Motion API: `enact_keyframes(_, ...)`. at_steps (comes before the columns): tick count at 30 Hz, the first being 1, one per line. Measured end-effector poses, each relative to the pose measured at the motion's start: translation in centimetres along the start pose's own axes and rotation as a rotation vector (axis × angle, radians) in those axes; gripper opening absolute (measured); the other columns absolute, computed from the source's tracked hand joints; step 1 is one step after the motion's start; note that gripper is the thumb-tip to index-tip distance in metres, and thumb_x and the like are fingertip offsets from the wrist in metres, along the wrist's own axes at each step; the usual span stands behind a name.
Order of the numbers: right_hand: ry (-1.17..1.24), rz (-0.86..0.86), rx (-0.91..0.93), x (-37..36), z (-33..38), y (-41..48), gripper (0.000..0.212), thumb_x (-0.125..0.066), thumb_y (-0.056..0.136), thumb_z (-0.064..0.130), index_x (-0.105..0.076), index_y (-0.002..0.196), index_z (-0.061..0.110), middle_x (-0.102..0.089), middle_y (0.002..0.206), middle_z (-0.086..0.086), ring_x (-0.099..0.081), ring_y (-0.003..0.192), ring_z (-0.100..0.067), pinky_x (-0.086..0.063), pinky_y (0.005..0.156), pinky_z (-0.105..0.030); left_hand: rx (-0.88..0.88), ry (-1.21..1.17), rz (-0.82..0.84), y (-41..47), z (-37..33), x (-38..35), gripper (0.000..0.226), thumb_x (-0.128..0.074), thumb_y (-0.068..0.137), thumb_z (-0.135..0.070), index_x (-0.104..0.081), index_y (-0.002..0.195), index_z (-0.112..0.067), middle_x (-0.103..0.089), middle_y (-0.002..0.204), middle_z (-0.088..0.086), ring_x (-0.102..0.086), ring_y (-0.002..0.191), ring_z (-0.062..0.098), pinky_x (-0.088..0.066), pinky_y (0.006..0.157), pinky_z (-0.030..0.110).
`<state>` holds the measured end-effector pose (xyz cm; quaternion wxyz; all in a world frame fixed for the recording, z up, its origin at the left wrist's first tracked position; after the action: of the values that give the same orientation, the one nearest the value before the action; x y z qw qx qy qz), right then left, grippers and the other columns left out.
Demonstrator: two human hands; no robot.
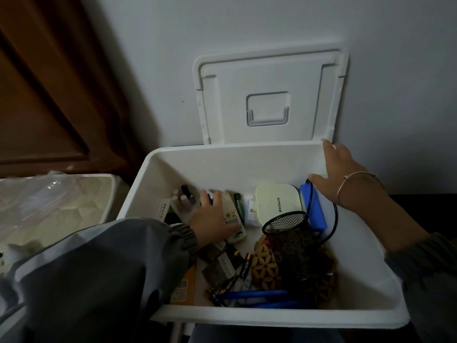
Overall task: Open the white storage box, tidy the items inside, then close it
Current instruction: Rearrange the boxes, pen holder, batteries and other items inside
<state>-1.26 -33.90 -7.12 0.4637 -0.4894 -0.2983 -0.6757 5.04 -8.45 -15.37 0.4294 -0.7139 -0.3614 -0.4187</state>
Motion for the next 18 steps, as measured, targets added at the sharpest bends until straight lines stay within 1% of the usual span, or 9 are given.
enact_keyframes(2, 0.003, 0.005, -0.004, 0.0, 0.0, -0.1, 0.079, -0.053, 0.091, 0.031, -0.002, 0.149, 0.014, -0.003, 0.156, -0.012, -0.037, 0.130, -0.037, -0.037, 0.103, -0.042, -0.013, 0.001, 0.029, 0.3, -0.1, -0.6, 0.114, -0.067, 0.070, -0.065, 0.001, 0.152, -0.023, 0.017, 0.157, 0.011, -0.017, 0.143, 0.037, -0.038, 0.103, 0.039)
enact_keyframes(5, 0.003, 0.003, -0.002, 0.0, 0.1, -0.1, 0.079, -0.053, 0.091, 0.030, -0.002, 0.149, 0.013, -0.003, 0.156, -0.013, -0.036, 0.131, -0.036, -0.036, 0.102, -0.040, -0.031, 0.021, 0.039, 0.9, 0.1, -1.4, 0.119, -0.065, 0.066, -0.071, 0.003, 0.152, -0.024, 0.024, 0.156, 0.009, -0.011, 0.142, 0.043, -0.035, 0.106, 0.043)
enact_keyframes(9, -0.004, -0.001, -0.001, 0.1, 0.2, 0.0, 0.079, -0.053, 0.091, 0.030, -0.002, 0.149, 0.012, -0.005, 0.155, -0.013, -0.037, 0.129, -0.036, -0.037, 0.102, -0.041, -0.052, 0.050, 0.093, 1.6, 0.6, -2.0, 0.115, -0.060, 0.068, -0.074, 0.002, 0.151, -0.025, 0.025, 0.156, 0.002, -0.001, 0.142, 0.046, -0.025, 0.111, 0.047)
enact_keyframes(14, 0.009, 0.000, 0.000, 0.1, 0.0, -0.1, 0.080, -0.053, 0.091, 0.032, -0.002, 0.149, 0.013, -0.004, 0.156, -0.012, -0.034, 0.132, -0.036, -0.035, 0.104, -0.041, -0.100, 0.027, 0.144, 2.1, 1.3, -2.0, 0.110, -0.066, 0.067, -0.066, 0.000, 0.149, -0.032, 0.024, 0.155, -0.011, -0.001, 0.141, 0.046, -0.032, 0.106, 0.050)
enact_keyframes(18, 0.008, -0.002, -0.001, 0.0, 0.0, 0.0, 0.080, -0.053, 0.091, 0.032, -0.003, 0.149, 0.013, -0.005, 0.156, -0.012, -0.036, 0.131, -0.036, -0.036, 0.104, -0.042, -0.123, 0.073, 0.189, 2.2, 2.0, -1.3, 0.110, -0.066, 0.068, -0.067, 0.002, 0.149, -0.035, 0.025, 0.154, -0.014, -0.002, 0.142, 0.045, -0.029, 0.108, 0.053)
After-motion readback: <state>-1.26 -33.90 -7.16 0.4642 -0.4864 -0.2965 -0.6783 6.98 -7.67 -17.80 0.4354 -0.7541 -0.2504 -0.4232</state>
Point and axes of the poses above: each hand's wrist, its own y-axis towards the middle knuckle, its own x-axis out of the back of the hand, z = x × y, the point moved 3 cm from there along y, towards the middle knuckle
